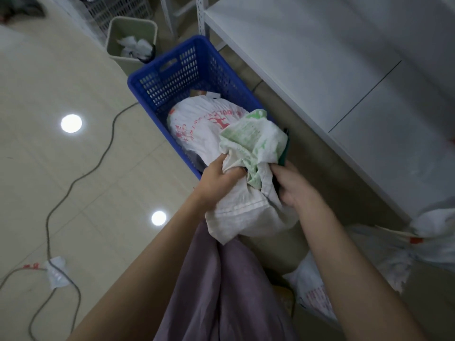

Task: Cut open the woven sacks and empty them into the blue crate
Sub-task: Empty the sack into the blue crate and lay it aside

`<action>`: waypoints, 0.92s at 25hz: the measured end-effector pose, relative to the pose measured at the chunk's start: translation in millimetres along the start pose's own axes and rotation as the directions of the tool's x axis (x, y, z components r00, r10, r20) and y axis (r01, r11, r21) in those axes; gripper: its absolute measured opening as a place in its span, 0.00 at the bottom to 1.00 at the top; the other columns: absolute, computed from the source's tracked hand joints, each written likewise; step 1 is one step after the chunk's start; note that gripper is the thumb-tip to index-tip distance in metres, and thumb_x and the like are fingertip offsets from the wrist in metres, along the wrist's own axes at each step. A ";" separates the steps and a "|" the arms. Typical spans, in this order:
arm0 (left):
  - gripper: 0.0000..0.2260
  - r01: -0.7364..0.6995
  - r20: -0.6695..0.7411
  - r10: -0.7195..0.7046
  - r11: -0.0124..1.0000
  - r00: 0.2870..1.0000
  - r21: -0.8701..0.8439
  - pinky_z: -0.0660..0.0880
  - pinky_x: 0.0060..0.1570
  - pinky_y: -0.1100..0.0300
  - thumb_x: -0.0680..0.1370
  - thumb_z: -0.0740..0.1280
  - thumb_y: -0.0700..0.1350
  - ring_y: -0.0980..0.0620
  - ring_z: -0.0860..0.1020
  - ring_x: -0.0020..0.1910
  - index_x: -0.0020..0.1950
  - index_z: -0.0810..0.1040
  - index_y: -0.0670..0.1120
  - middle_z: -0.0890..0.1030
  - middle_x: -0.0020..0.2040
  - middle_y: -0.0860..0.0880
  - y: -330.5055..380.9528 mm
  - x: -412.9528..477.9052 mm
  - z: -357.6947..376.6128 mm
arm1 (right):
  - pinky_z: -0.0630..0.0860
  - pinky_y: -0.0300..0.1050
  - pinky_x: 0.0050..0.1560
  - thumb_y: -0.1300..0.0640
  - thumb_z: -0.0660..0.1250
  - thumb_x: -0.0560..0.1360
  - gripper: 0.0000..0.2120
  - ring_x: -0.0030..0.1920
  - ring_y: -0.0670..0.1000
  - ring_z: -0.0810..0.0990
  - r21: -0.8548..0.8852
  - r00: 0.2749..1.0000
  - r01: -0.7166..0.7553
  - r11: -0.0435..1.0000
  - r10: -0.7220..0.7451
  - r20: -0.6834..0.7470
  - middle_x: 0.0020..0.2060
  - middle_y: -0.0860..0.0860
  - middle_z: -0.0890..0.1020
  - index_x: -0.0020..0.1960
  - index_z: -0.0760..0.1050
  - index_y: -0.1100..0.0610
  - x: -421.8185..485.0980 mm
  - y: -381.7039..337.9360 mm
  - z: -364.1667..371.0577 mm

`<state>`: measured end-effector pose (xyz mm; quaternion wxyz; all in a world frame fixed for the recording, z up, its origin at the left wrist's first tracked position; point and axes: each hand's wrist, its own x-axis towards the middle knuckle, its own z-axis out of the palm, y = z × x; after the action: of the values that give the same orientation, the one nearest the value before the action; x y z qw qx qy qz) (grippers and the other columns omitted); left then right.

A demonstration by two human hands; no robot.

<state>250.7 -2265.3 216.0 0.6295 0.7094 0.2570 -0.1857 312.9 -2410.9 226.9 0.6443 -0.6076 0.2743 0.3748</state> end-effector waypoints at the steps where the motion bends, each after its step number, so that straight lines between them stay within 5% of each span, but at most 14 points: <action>1: 0.16 0.024 0.006 -0.024 0.999 1.000 0.029 0.76 0.53 0.56 0.73 0.68 0.52 0.54 0.78 0.52 0.60 0.75 0.52 0.80 0.53 0.53 -5.3 0.5 -0.8 | 0.80 0.40 0.36 0.65 0.67 0.75 0.06 0.37 0.48 0.83 0.021 0.999 -0.024 1.000 0.024 -0.022 0.36 0.52 0.84 0.52 0.77 0.59 2.9 6.2 6.9; 5: 0.39 0.241 -0.165 -0.241 0.970 0.957 -0.016 0.75 0.56 0.52 0.60 0.73 0.66 0.50 0.77 0.55 0.64 0.69 0.46 0.77 0.56 0.51 -10.1 -3.3 1.0 | 0.82 0.49 0.45 0.64 0.78 0.65 0.20 0.42 0.53 0.85 0.008 0.991 0.010 1.000 -0.009 -0.130 0.41 0.56 0.85 0.56 0.79 0.63 11.8 12.2 26.9; 7: 0.52 0.284 -0.099 -0.298 0.950 0.950 -0.129 0.73 0.61 0.49 0.53 0.73 0.69 0.49 0.74 0.61 0.71 0.60 0.48 0.73 0.62 0.52 -5.5 0.4 -4.6 | 0.82 0.51 0.45 0.63 0.79 0.63 0.23 0.42 0.53 0.85 -0.045 0.991 0.052 0.998 -0.057 -0.122 0.42 0.56 0.85 0.56 0.79 0.62 4.6 -0.4 26.9; 10: 0.34 0.180 0.147 -0.147 0.952 0.978 -0.246 0.74 0.60 0.54 0.63 0.71 0.58 0.52 0.77 0.58 0.68 0.69 0.53 0.78 0.60 0.53 22.7 3.8 -12.9 | 0.81 0.55 0.49 0.65 0.78 0.62 0.18 0.47 0.55 0.84 -0.117 0.980 0.193 0.974 -0.198 -0.031 0.45 0.56 0.85 0.52 0.81 0.58 -14.1 -31.0 11.5; 13: 0.07 0.122 0.154 -0.078 0.947 0.985 -0.297 0.77 0.50 0.61 0.73 0.68 0.45 0.53 0.79 0.51 0.50 0.77 0.55 0.81 0.48 0.55 53.6 -4.1 0.0 | 0.81 0.47 0.47 0.63 0.78 0.62 0.20 0.46 0.49 0.85 -0.211 0.948 0.299 0.931 -0.315 -0.045 0.46 0.53 0.85 0.54 0.81 0.57 -33.6 -55.8 -5.2; 17: 0.11 -0.009 0.150 0.069 0.929 0.986 -0.370 0.77 0.44 0.67 0.75 0.64 0.37 0.58 0.80 0.46 0.50 0.77 0.53 0.82 0.44 0.57 67.6 -12.5 9.7 | 0.82 0.47 0.45 0.54 0.81 0.49 0.30 0.44 0.52 0.83 -0.149 0.934 0.357 0.922 -0.357 0.025 0.38 0.48 0.85 0.50 0.79 0.57 -47.4 -68.3 -13.2; 20: 0.14 -0.027 0.222 0.095 0.957 0.970 -0.290 0.76 0.44 0.69 0.76 0.66 0.40 0.59 0.79 0.49 0.60 0.75 0.51 0.81 0.52 0.54 85.5 -13.4 8.2 | 0.80 0.39 0.37 0.66 0.72 0.69 0.14 0.40 0.50 0.83 -0.011 0.944 0.320 0.947 -0.320 -0.082 0.37 0.49 0.84 0.54 0.77 0.62 -54.9 -72.3 -17.7; 23: 0.19 -0.010 0.287 0.111 0.942 0.952 -0.334 0.74 0.55 0.62 0.74 0.68 0.48 0.56 0.77 0.58 0.65 0.72 0.53 0.78 0.61 0.52 98.6 0.9 -0.4 | 0.80 0.40 0.39 0.64 0.69 0.73 0.11 0.43 0.48 0.84 0.069 0.928 0.356 0.932 -0.344 -0.144 0.46 0.53 0.83 0.55 0.78 0.60 -57.3 -86.7 -23.5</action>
<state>310.5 -2272.2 294.2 0.7762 0.5653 0.1631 -0.2266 353.4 -2441.0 320.7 0.7093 -0.6390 0.2201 0.2002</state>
